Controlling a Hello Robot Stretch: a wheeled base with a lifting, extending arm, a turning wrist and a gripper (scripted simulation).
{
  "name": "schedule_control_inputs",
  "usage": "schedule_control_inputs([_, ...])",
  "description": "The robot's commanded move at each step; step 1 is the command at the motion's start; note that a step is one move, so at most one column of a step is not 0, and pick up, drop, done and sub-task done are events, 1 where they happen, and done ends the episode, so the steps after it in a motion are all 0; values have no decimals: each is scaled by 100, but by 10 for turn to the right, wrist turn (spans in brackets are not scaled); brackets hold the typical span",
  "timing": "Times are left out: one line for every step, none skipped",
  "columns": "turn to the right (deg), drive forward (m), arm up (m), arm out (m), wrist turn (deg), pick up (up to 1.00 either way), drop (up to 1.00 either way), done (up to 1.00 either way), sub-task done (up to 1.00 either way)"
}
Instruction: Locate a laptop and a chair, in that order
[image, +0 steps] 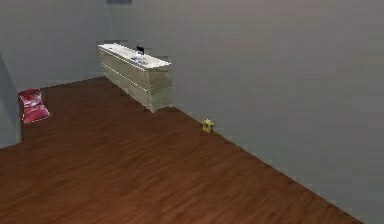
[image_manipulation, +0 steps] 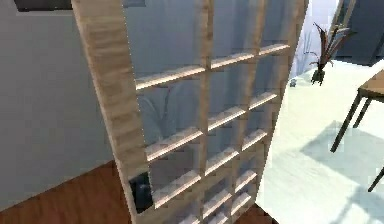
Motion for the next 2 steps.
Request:
schedule_control_inputs([30, 0, 0, 0, 0, 0, 0, 0, 0])
schedule_control_inputs([0, 70, 0, 0, 0, 0, 0, 0, 0])
